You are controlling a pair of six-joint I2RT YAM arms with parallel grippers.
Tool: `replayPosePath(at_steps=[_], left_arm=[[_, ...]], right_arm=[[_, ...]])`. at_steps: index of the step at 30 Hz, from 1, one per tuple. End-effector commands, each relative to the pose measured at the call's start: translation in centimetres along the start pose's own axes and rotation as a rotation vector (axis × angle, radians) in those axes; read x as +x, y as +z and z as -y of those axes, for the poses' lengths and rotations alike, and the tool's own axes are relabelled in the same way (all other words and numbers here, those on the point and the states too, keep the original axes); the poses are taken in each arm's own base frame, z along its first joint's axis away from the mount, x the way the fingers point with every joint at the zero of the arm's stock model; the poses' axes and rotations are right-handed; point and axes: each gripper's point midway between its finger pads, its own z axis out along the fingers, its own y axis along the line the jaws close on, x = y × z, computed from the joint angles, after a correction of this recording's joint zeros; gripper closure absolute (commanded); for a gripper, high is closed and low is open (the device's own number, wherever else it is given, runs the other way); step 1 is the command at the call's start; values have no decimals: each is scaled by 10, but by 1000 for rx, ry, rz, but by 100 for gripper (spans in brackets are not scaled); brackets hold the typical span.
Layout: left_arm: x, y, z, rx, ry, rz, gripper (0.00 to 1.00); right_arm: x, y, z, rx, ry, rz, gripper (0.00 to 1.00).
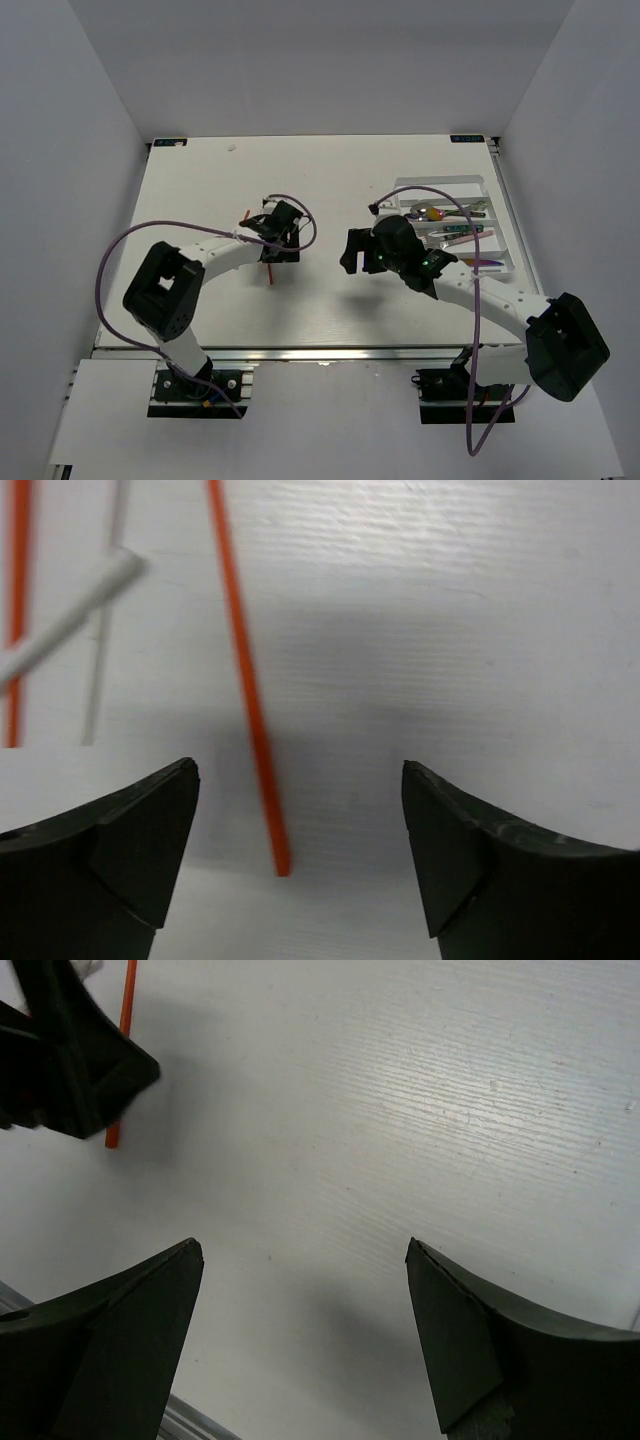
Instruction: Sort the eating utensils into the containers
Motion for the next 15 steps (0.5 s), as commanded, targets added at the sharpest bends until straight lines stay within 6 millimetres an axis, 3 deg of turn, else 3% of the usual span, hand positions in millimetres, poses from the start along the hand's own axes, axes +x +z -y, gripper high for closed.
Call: replayPosePath(at_steps=[1,4,6,10,13,14,15], left_arm=[[-56,-40,-32,-75,-81,215,5],[-76,-46,-61,-42,-5,231,2],[-80,-52,-61,39,144,220,3],[-71,-45,-79,53,424,142,4],[-75,-34,-86,153,475,103,20],[-85,-36,-86,182,470,122,26],[-90,-36,-77,258,466,147,33]], right_arm=[[-1,-3,4,15,-3,11,13],[1,-3,-1,-20,-15,6,14],[3,-3,-7,-54,-26,-4,14],[5,-3,-12,-90,-49,-14,14],[7,-3,-12,-100,-62,-11,15],[12,-3,-9,-93,-61,-22,15],[9,-3,-17,-136,-62,-12,15]])
